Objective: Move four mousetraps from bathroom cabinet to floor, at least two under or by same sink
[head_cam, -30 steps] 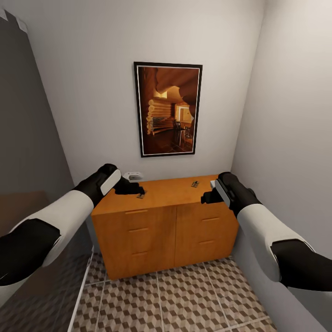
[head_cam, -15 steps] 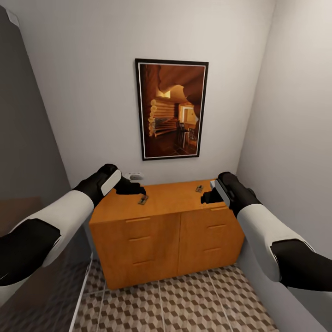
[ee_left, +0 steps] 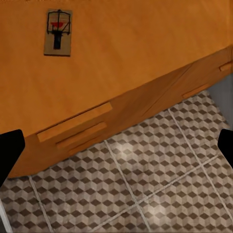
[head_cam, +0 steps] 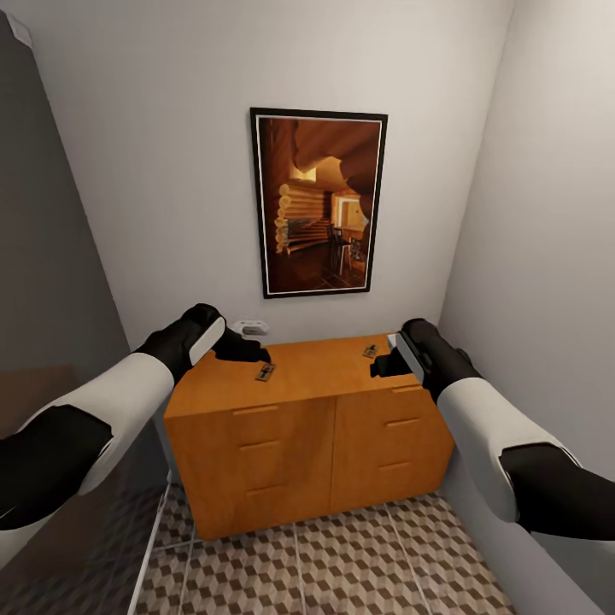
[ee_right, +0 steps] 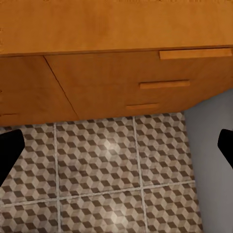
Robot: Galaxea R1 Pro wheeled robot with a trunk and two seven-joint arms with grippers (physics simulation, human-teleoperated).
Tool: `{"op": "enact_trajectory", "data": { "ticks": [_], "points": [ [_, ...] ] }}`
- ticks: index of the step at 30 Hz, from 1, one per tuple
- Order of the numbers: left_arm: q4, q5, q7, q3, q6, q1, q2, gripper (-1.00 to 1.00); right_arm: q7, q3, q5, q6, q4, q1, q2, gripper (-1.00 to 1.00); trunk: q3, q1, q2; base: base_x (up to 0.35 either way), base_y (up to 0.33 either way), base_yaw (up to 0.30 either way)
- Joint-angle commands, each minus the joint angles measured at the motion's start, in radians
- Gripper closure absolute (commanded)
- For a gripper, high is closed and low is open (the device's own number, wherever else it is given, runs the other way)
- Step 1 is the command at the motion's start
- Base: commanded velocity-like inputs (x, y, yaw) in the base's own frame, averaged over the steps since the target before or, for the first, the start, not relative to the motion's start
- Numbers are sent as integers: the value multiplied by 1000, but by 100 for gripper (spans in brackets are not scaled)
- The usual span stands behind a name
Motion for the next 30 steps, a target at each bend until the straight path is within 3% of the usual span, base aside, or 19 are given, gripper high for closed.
{"op": "enact_trajectory", "data": {
  "ticks": [1,9,30],
  "points": [
    [-1,-16,-21,-4,1,-1,1,-100,1,4,0,4,-1,-1,1,-100,-2,1,-2,7,1,0],
    [-1,-39,-59,-5,1,-1,1,-100,1,3,-1,4,-1,-1,12,-100,-2,1,-2,3,0,0],
    [-1,-46,-70,-6,1,1,-1,-100,1,4,-2,4,-2,-1,22,-100,-2,1,-2,4,0,0]
  ]
}}
